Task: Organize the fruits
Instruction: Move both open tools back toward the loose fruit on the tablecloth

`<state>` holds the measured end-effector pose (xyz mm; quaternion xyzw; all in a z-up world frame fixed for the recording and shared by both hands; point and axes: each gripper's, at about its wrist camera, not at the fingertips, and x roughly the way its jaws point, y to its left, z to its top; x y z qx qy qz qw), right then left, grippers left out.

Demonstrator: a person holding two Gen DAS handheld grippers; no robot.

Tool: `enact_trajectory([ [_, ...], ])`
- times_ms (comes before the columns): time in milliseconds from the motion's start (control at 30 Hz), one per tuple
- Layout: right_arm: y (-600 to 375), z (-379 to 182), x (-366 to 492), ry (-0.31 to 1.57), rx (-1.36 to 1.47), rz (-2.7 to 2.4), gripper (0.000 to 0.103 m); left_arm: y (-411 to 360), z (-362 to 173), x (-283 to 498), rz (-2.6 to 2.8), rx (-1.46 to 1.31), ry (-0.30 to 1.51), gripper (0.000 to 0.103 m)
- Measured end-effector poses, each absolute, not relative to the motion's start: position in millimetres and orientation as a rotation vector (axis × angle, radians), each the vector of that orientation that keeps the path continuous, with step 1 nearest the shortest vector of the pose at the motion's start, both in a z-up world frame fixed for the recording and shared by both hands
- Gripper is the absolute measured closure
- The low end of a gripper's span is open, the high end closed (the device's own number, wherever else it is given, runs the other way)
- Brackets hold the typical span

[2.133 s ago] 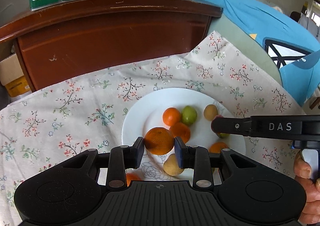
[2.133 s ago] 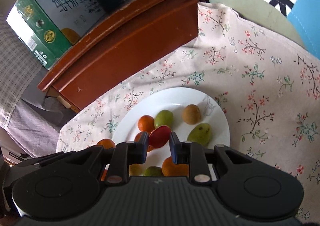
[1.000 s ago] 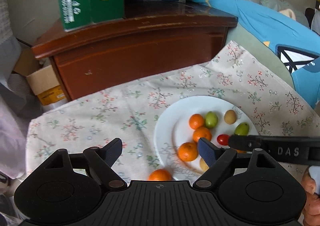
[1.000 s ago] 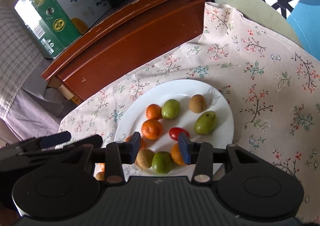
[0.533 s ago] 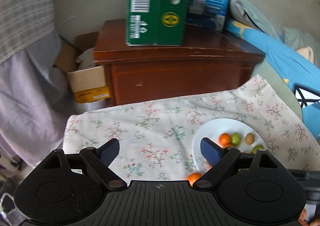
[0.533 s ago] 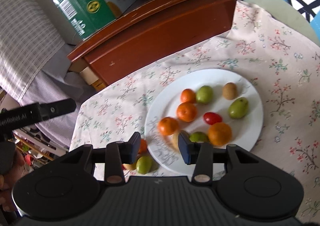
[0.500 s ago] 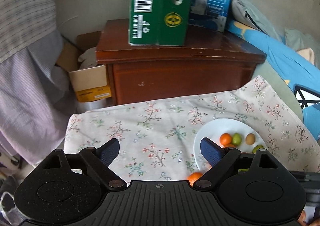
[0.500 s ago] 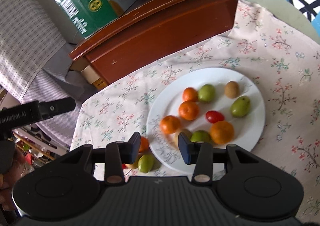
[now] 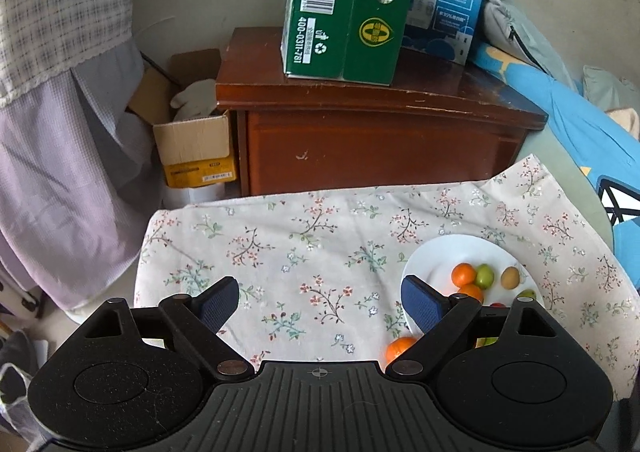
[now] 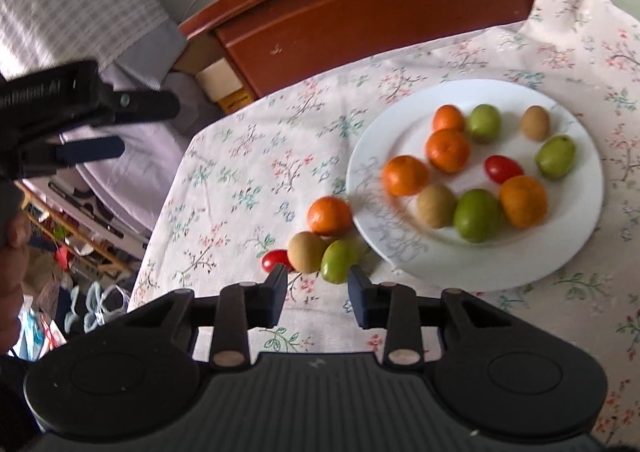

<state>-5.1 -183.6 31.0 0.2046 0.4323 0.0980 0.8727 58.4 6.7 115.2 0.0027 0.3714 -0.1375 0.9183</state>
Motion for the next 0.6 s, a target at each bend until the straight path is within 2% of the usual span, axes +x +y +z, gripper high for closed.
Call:
enact_trajectory([
  [233,-181.1,19.5,1.1,0.903,0.384,0.156,0.07,10.1,109.7,61.4,-0.278,-0.035,0.795,0.013],
  [600,-175.3,9.1,7.7,0.901,0.357,0.156,0.08,3.5,101.6,61.6,-0.289,-0.016,0.82,0.013],
])
